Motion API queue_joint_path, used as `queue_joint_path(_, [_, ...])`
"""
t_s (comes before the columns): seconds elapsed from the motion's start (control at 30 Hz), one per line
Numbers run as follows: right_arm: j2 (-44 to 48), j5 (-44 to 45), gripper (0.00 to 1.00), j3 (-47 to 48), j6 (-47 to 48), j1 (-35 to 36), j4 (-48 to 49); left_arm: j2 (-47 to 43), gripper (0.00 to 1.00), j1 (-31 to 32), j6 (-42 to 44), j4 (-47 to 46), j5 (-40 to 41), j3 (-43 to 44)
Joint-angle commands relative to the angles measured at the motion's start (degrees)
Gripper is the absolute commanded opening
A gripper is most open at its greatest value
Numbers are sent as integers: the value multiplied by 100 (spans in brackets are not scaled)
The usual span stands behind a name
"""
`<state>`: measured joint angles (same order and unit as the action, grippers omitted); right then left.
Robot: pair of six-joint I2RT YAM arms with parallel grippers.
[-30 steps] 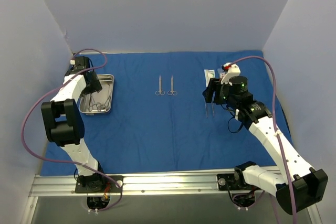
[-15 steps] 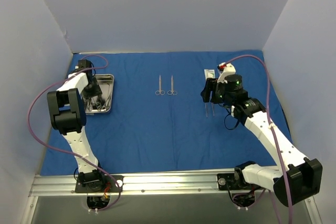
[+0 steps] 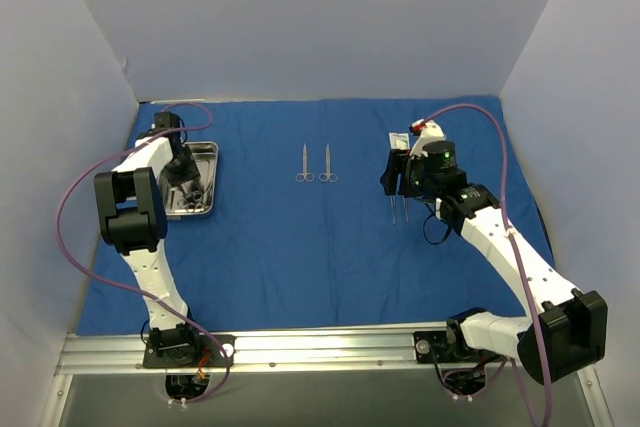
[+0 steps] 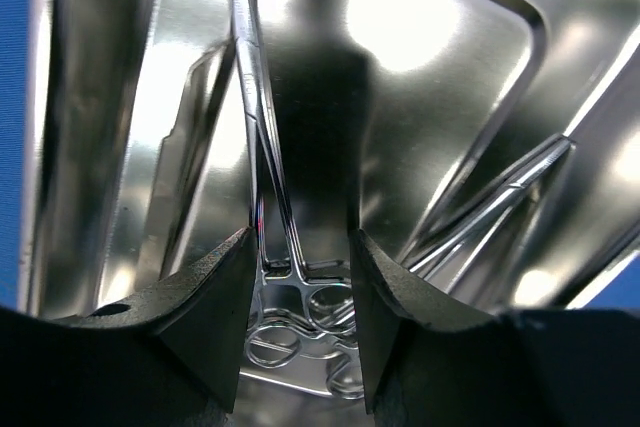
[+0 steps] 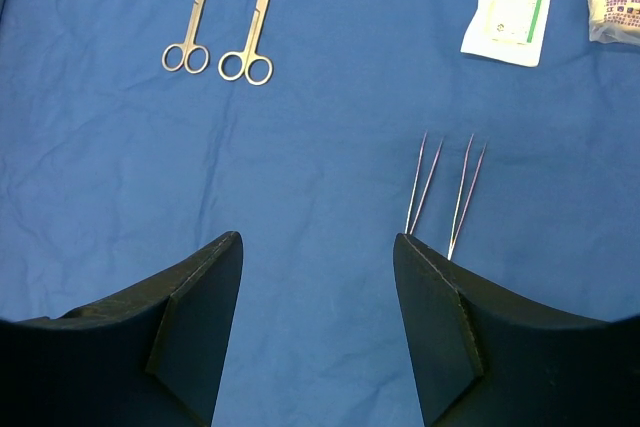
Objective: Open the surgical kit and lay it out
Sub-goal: Adjust the medical item in the container.
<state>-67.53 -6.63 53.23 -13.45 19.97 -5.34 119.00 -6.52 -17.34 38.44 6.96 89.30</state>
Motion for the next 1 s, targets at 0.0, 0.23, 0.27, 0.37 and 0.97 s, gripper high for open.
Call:
queue_joint_path(0.0, [-59, 13, 57, 188, 45, 42, 192, 97, 50, 195, 64, -90, -283, 193])
queue_joint_path(0.23, [-164, -31, 57, 214, 36, 42, 209, -17, 49, 397, 266, -126, -72, 272])
queue_joint_path(0.27, [-164, -31, 57, 214, 36, 42, 201, -61, 49, 406, 275, -134, -46, 281])
queue_joint_path(0.37, [-173, -49, 57, 231, 36, 42, 218, -263, 53, 406, 345, -213, 182, 281])
queue_joint_path(0.97, [-287, -207, 57, 179, 1, 42, 332, 0, 57, 160, 1514, -697, 1282, 659])
